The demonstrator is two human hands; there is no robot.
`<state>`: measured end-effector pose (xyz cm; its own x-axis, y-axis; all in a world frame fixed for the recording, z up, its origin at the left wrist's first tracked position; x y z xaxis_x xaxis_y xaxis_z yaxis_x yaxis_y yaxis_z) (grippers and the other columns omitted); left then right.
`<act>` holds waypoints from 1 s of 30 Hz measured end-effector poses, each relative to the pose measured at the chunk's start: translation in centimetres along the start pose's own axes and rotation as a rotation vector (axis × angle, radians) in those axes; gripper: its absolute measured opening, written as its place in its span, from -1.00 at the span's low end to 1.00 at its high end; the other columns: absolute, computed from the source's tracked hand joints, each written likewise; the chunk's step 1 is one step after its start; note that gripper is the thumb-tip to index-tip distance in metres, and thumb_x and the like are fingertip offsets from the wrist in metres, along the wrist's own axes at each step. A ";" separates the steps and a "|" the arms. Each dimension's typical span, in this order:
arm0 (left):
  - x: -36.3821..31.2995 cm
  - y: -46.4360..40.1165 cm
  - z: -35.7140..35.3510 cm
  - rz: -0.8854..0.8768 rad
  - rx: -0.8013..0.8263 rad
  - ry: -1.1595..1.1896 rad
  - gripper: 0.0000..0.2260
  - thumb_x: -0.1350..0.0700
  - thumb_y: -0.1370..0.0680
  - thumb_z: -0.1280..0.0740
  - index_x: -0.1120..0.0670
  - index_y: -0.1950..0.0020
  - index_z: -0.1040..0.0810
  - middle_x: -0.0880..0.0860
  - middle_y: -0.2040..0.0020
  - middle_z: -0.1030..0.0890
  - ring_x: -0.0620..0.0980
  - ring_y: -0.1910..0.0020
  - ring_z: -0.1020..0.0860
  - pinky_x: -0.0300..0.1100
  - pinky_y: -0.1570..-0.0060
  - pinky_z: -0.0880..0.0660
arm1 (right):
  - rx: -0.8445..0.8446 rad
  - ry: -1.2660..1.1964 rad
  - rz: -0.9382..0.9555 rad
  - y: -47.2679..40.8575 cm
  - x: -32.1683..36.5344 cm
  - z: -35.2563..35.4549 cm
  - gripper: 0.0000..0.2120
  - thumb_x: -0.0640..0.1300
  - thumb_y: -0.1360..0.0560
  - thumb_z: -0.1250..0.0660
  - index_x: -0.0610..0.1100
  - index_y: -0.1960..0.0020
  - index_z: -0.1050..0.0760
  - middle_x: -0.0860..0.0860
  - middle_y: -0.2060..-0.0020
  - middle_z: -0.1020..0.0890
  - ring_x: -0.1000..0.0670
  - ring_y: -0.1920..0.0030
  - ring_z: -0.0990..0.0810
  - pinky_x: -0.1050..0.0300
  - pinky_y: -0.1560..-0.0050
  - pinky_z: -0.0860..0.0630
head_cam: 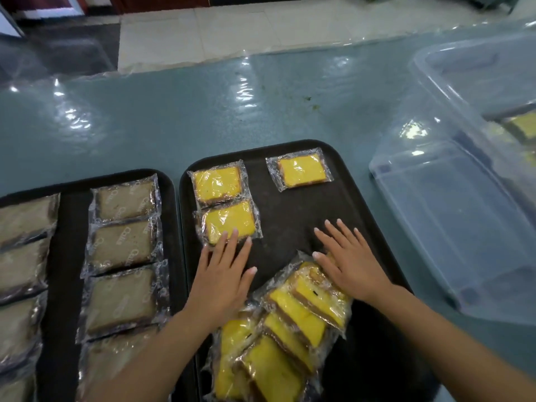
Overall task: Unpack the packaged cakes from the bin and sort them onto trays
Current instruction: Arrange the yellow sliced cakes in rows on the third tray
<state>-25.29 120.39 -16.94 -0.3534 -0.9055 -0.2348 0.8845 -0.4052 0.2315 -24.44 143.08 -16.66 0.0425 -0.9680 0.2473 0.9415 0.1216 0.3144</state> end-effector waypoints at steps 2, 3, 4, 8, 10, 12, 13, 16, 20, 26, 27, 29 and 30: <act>-1.5 1.6 -0.4 -0.021 0.020 0.016 -0.41 -0.27 -0.47 0.43 -0.13 -0.49 0.26 -0.06 -0.50 0.34 -0.05 -0.44 0.43 -0.05 -0.39 0.38 | 0.039 -0.033 -0.001 2.6 -0.8 -1.1 -0.21 0.42 -0.42 0.39 0.11 -0.56 0.07 0.08 -0.55 0.07 0.08 -0.52 0.21 0.04 -0.47 0.29; -2.1 2.1 -0.5 -0.030 0.038 0.031 -0.42 -0.27 -0.47 0.43 -0.15 -0.48 0.27 -0.08 -0.50 0.34 -0.07 -0.44 0.43 -0.07 -0.38 0.39 | 0.055 -0.046 -0.007 3.8 -1.1 -1.6 -0.20 0.42 -0.41 0.40 0.10 -0.56 0.09 0.09 -0.55 0.08 0.08 -0.52 0.19 0.05 -0.48 0.27; -2.7 2.5 -0.6 -0.042 0.052 0.044 -0.44 -0.27 -0.49 0.42 -0.16 -0.47 0.26 -0.09 -0.50 0.32 -0.09 -0.44 0.42 -0.09 -0.37 0.39 | 0.060 -0.055 -0.016 4.9 -1.3 -2.1 -0.18 0.44 -0.40 0.42 0.10 -0.56 0.10 0.10 -0.54 0.09 0.07 -0.53 0.18 0.05 -0.49 0.25; -4.7 3.2 -1.8 -0.108 0.129 0.001 -0.51 -0.16 -0.60 0.26 -0.12 -0.53 0.11 -0.12 -0.55 0.13 -0.15 -0.46 0.32 -0.09 -0.40 0.34 | 0.056 -0.097 -0.044 7.8 -0.9 -3.5 -0.07 0.54 -0.32 0.43 0.08 -0.55 0.17 0.12 -0.48 0.21 0.07 -0.52 0.24 0.11 -0.48 0.29; -5.6 3.7 -2.4 -0.137 0.158 -0.018 -0.48 -0.15 -0.60 0.26 -0.09 -0.55 0.00 -0.11 -0.56 0.04 -0.18 -0.45 0.28 -0.09 -0.41 0.31 | 0.079 -0.118 -0.039 8.5 -0.2 -3.9 -0.06 0.56 -0.33 0.27 0.05 -0.56 0.22 0.12 -0.46 0.26 0.08 -0.50 0.28 0.13 -0.43 0.34; -6.0 3.9 -2.4 -0.146 0.150 -0.035 -0.37 -0.19 -0.53 0.37 -0.06 -0.56 -0.01 -0.09 -0.56 0.00 -0.16 -0.46 0.24 -0.09 -0.41 0.30 | 0.089 -0.133 -0.038 8.8 0.4 -4.0 -0.05 0.55 -0.33 0.26 0.04 -0.56 0.22 0.10 -0.48 0.25 0.05 -0.51 0.26 0.12 -0.43 0.33; -6.0 4.0 -2.3 -0.143 0.141 -0.047 -0.30 -0.21 -0.48 0.43 -0.05 -0.56 0.00 -0.09 -0.56 -0.01 -0.15 -0.48 0.22 -0.09 -0.40 0.29 | 0.092 -0.154 -0.043 8.7 0.5 -4.0 -0.05 0.55 -0.32 0.29 0.04 -0.56 0.20 0.09 -0.50 0.21 0.04 -0.52 0.24 0.11 -0.45 0.30; -6.5 4.0 -2.1 -0.149 0.138 -0.069 -0.15 -0.24 -0.34 0.59 -0.03 -0.56 0.06 -0.09 -0.56 0.01 -0.15 -0.50 0.17 -0.12 -0.39 0.26 | 0.070 -0.243 -0.021 8.4 0.9 -3.6 0.04 0.58 -0.24 0.44 0.05 -0.57 0.08 0.03 -0.56 0.07 0.02 -0.54 0.13 0.06 -0.51 0.16; -7.0 4.0 -1.6 -0.148 0.144 -0.022 -0.31 -0.23 -0.47 0.44 -0.02 -0.56 0.10 -0.10 -0.56 0.05 -0.12 -0.53 0.11 -0.13 -0.42 0.21 | 0.065 -0.323 0.068 7.8 3.1 -2.6 -0.10 0.51 -0.34 0.30 0.07 -0.56 -0.03 0.04 -0.55 -0.09 0.06 -0.53 -0.01 0.10 -0.51 0.05; -6.3 2.1 0.1 -0.175 0.111 0.289 -0.49 -0.18 -0.56 -0.08 -0.14 -0.50 -0.15 -0.16 -0.46 -0.28 -0.18 -0.42 -0.25 0.02 -0.39 -0.27 | -0.073 -0.742 0.121 5.9 7.5 1.0 -0.63 0.10 -0.62 -0.14 0.11 -0.40 -0.36 0.19 -0.27 -0.51 0.24 -0.24 -0.44 0.20 -0.29 -0.36; -6.1 1.8 0.4 -0.173 0.084 0.262 -0.47 -0.20 -0.56 -0.05 -0.14 -0.52 -0.11 -0.16 -0.48 -0.24 -0.16 -0.44 -0.22 0.05 -0.39 -0.25 | -0.083 -0.841 0.104 5.5 7.7 1.5 -0.67 0.08 -0.62 -0.15 0.14 -0.38 -0.37 0.22 -0.22 -0.53 0.27 -0.21 -0.46 0.24 -0.25 -0.39; -5.8 1.2 1.1 -0.141 0.033 0.217 -0.46 -0.20 -0.60 -0.01 -0.12 -0.56 0.01 -0.14 -0.54 -0.11 -0.14 -0.50 -0.11 0.05 -0.45 -0.16 | -0.134 -0.991 0.055 4.8 7.3 2.6 -0.69 0.04 -0.62 -0.18 0.16 -0.36 -0.37 0.25 -0.19 -0.54 0.29 -0.19 -0.47 0.32 -0.21 -0.40; -5.7 0.9 1.2 -0.123 0.025 0.193 -0.46 -0.18 -0.62 0.01 -0.10 -0.56 0.07 -0.15 -0.55 -0.03 -0.14 -0.51 -0.03 0.03 -0.48 -0.08 | -0.171 -1.019 0.021 4.3 6.6 3.1 -0.67 0.02 -0.62 -0.18 0.15 -0.38 -0.34 0.26 -0.22 -0.51 0.31 -0.21 -0.46 0.34 -0.21 -0.39</act>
<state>-22.90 125.01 -14.27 -0.3911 -0.8091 -0.4387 0.8294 -0.5164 0.2130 -21.09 137.87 -10.85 -0.1687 -0.3114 0.9352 0.9822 0.0264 0.1860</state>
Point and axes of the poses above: each hand's wrist, its own y-axis away from the middle knuckle, its own z-axis out of the back of the hand, x = y × z, the point moved 9 cm from there along -y, towards the middle knuckle
